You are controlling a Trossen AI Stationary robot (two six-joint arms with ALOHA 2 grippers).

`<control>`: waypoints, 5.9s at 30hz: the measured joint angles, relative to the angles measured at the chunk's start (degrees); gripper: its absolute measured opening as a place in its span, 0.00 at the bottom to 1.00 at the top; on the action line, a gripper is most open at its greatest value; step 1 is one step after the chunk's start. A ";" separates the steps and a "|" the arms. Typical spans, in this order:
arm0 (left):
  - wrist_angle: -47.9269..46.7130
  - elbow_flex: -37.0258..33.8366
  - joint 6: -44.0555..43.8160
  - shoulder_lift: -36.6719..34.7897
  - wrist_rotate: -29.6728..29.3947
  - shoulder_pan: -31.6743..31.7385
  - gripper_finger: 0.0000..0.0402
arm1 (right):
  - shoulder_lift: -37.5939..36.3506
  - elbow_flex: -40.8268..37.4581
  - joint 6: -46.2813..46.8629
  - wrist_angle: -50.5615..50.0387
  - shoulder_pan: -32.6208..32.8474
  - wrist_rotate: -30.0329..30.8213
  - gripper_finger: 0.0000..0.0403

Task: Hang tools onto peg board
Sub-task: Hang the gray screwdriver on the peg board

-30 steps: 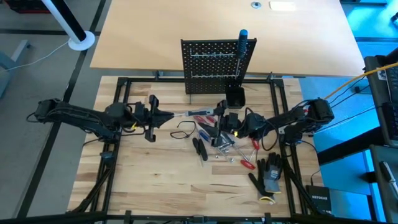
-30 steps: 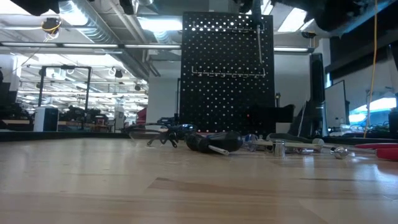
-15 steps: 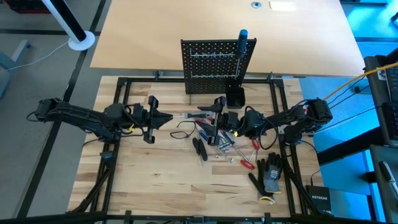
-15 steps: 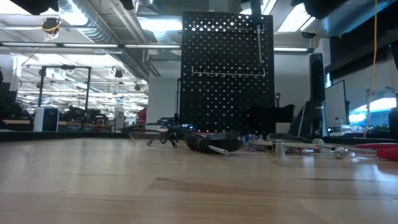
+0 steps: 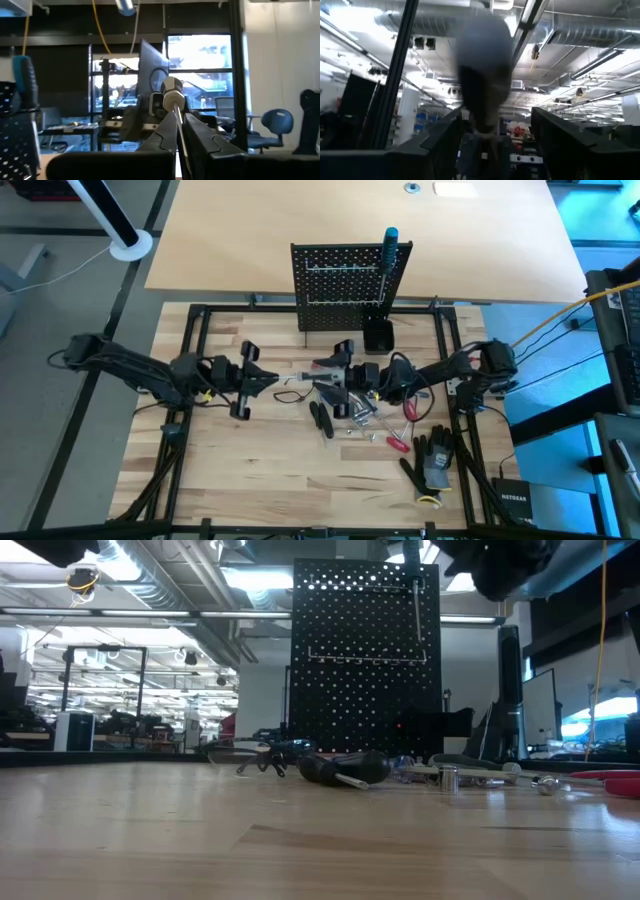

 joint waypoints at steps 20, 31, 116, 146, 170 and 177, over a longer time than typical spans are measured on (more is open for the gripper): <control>4.94 0.00 0.96 4.10 0.13 -0.13 0.01 | 2.30 5.20 2.98 0.90 0.07 -8.36 0.59; 5.97 0.00 0.64 4.08 0.20 -0.16 0.01 | 2.30 5.20 2.93 -0.26 0.05 -8.40 0.37; 7.18 0.02 6.59 4.03 -4.37 -4.06 0.24 | 1.46 6.03 0.02 -0.75 0.12 -5.88 0.22; -27.61 0.04 5.75 -10.26 -19.11 2.71 0.47 | -26.44 21.15 -11.71 -78.46 0.05 41.53 0.23; -28.79 0.04 5.69 -10.24 -19.10 2.71 0.46 | -25.36 37.20 12.54 -116.61 -14.67 39.70 0.23; -28.85 0.04 5.51 -10.24 -19.08 2.69 0.47 | -24.70 37.20 13.83 -118.78 -19.25 37.59 0.23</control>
